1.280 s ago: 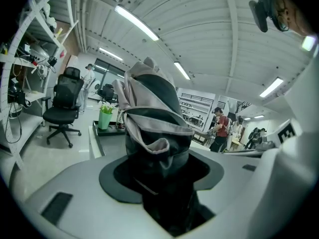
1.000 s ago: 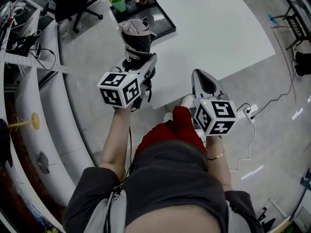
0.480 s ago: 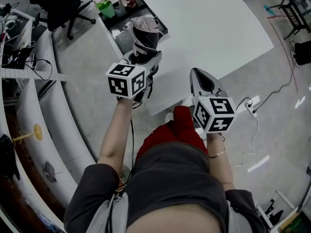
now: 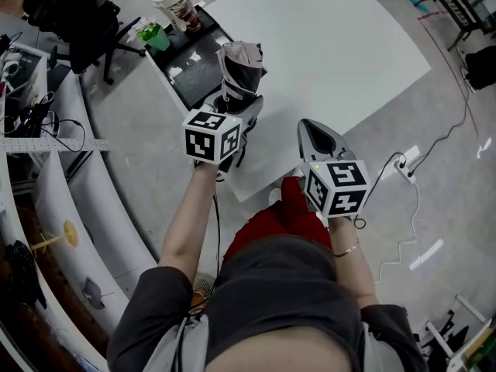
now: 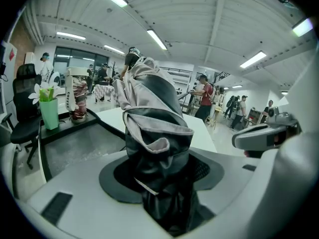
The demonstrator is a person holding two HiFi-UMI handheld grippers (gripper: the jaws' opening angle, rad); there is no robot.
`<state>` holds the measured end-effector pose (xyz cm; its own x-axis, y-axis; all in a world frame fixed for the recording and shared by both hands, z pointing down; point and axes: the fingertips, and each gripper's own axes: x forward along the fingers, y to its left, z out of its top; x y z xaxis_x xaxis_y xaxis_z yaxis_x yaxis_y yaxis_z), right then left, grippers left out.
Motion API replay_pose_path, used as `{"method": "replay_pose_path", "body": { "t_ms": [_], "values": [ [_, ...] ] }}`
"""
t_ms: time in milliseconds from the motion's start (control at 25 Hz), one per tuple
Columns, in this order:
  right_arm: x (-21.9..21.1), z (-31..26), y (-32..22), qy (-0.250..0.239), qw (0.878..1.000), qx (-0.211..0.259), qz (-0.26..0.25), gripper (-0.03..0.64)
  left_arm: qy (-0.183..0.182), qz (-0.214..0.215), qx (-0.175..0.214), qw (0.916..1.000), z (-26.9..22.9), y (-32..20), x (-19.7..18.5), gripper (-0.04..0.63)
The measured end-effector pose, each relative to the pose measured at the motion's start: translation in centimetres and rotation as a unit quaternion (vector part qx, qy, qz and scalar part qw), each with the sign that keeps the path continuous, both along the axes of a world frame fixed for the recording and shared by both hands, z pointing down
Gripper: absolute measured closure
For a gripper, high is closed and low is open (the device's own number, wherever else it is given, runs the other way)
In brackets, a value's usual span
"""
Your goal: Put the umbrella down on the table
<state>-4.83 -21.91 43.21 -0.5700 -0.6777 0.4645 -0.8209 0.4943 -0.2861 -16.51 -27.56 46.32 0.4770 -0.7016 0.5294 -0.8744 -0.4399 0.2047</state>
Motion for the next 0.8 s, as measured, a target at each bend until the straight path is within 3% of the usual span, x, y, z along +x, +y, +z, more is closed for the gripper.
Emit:
{"method": "replay_pose_path", "body": {
  "t_ms": [800],
  "values": [
    [4.1,1.9,-2.9,0.004,0.999,-0.024,0.024,0.598,-0.073,0.079,-0.049,0.993,4.3,-3.9,5.8,0.351]
  ]
}}
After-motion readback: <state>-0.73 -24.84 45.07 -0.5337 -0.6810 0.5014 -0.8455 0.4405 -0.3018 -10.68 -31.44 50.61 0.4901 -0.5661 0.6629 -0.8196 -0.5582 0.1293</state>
